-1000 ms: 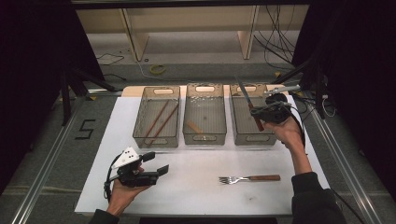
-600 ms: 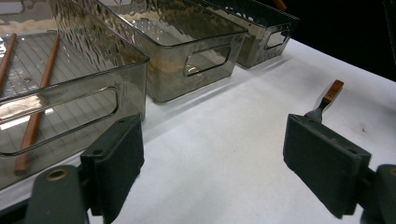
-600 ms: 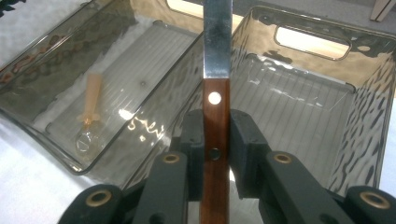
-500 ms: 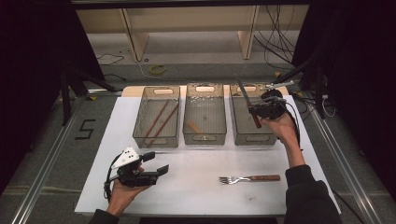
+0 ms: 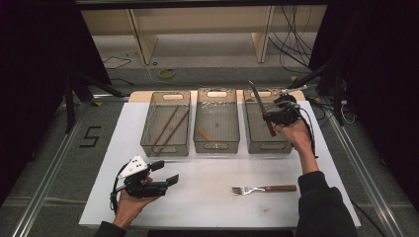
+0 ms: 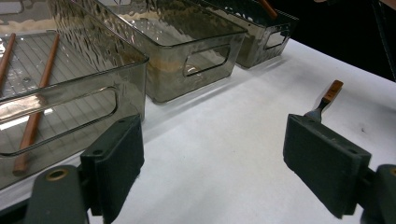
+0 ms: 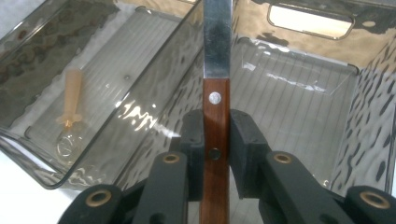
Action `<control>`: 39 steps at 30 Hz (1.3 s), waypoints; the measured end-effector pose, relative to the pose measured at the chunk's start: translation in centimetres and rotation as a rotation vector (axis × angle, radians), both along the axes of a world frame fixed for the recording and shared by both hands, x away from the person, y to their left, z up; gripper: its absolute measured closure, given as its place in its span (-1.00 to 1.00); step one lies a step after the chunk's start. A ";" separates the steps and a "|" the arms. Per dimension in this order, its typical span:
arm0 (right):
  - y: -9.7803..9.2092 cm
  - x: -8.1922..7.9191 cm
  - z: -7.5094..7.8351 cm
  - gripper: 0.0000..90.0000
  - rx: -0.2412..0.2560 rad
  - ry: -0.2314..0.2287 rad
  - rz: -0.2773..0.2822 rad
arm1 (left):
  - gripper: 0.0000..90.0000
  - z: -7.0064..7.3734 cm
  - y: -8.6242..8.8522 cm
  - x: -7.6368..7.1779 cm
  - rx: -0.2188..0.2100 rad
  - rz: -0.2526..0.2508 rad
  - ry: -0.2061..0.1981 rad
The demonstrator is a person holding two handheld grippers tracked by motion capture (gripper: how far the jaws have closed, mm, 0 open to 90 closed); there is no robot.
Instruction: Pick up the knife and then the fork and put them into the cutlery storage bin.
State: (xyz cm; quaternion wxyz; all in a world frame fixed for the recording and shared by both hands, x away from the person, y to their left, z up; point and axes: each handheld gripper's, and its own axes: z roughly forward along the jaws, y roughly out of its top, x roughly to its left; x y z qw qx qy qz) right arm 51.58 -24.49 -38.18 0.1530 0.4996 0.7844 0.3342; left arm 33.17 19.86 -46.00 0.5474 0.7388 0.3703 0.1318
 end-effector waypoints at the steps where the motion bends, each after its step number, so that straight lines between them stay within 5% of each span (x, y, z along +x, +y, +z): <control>1: 0.0 0.0 -0.1 0.72 -0.001 0.004 -0.003 | -0.56 0.0 0.0 0.0 -0.001 0.000 -0.001; 27: 0.6 0.7 -1.9 0.71 -0.034 0.102 -0.017 | -0.56 0.0 0.0 0.0 0.003 -0.002 0.001; 34: 1.1 0.6 -2.0 0.22 -0.029 0.104 -0.007 | -0.56 0.0 0.0 0.0 0.011 -0.007 -0.003; 39: 0.7 0.2 -1.1 0.17 -0.014 0.060 -0.008 | -0.56 0.0 0.0 0.0 0.012 -0.006 -0.004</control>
